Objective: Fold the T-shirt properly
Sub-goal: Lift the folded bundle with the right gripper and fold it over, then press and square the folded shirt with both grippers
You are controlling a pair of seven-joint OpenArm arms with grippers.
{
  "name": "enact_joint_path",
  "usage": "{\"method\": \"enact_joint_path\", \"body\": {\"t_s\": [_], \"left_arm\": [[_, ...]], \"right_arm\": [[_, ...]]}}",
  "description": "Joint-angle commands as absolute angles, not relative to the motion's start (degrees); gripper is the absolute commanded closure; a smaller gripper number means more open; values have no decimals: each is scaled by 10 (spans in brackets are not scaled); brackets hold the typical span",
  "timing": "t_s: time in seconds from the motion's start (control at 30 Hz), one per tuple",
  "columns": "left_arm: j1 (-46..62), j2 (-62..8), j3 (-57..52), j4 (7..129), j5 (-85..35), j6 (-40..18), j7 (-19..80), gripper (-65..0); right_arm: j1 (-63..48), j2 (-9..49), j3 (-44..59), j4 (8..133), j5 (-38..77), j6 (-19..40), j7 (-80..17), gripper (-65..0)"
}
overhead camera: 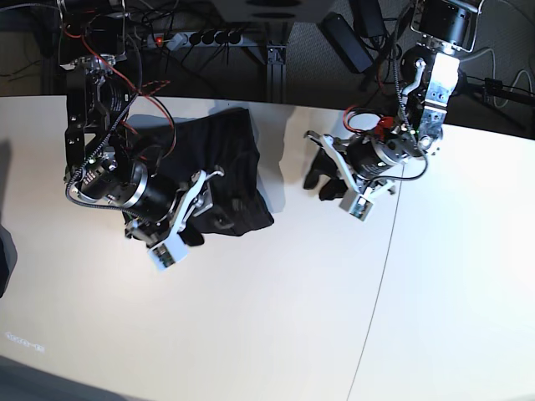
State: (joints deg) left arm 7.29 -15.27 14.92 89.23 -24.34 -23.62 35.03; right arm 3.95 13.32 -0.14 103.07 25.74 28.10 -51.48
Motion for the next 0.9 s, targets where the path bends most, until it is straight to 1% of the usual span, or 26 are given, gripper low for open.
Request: {"method": "enact_joint_path", "body": {"t_s": [0.0,0.03,0.1,0.13,0.3,0.47,0.57,0.7,0.87], "left_arm": [[73,-163,145,901,-232,-239,375,-160],[73,-169,145,907,-235,-257,375,-106],[74,-173,145,924,-248,-282,376,-27],[74,-173,145,933,-248,-282,376,-4],[84,-170,152,1000,-283,-281,384,0],[107,-170,215,1067,-285,-281,401,0],[111,-163,279,1073,-279,-281,401,0],[111,-132,359,1071,-222,-281,401,0],[111,-103,398,1055,-196,-281,387,0]], "right_arm": [[58,136,16,1039,248,287,-484,-309],[66,136,28,1037,234,287,-470,-243],[90,136,51,1028,217,287,-467,-30],[102,136,60,1020,209,287,-467,0],[153,136,86,947,181,287,-462,0],[192,136,86,845,180,287,-432,0],[208,136,86,795,180,287,-421,0],[215,136,85,751,185,287,-420,0],[213,132,84,727,187,287,-426,0]]}}
